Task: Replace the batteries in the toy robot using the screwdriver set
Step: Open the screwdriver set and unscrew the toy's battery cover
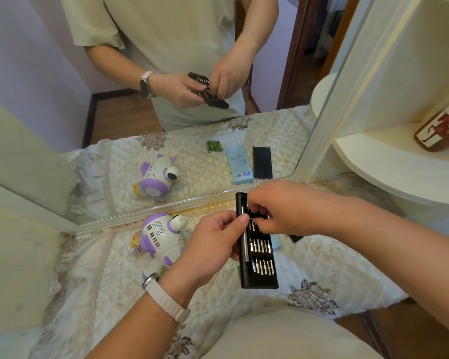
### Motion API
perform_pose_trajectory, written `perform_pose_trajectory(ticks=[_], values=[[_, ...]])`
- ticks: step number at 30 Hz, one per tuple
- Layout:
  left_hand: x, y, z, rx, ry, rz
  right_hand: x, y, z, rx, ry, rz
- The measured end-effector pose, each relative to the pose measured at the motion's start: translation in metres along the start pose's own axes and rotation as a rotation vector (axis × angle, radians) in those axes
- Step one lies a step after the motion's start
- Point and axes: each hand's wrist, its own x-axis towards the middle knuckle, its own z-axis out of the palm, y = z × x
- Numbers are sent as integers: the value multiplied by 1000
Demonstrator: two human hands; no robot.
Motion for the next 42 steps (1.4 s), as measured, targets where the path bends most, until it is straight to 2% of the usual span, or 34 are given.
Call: perform_pose_trajectory(ticks=[9, 15, 20, 23, 27, 30, 33, 37, 42], values=[[0, -1, 4, -41, 31, -14, -3, -3, 8, -7, 102, -42], [0, -3, 3, -71, 42, -28, -8, 5, 18, 71, 192, -58], [0, 0, 5, -102, 40, -14, -11, 5, 26, 130, 351, -64], [0, 1, 6, -118, 41, 0, -18, 7, 30, 338, 453, 89], [0, 1, 5, -133, 85, 25, -30, 3, 39, 1007, 576, 361], [1, 3, 5, -157, 116, 45, -35, -1, 50, 1499, 548, 445], [1, 7, 9, -189, 127, 65, -38, -5, 56, 1815, 493, 543], [4, 16, 20, -220, 131, 72, -40, -6, 55, 1949, 351, 535], [7, 28, 42, -229, 164, 89, -54, -1, 46, 1797, 329, 433]])
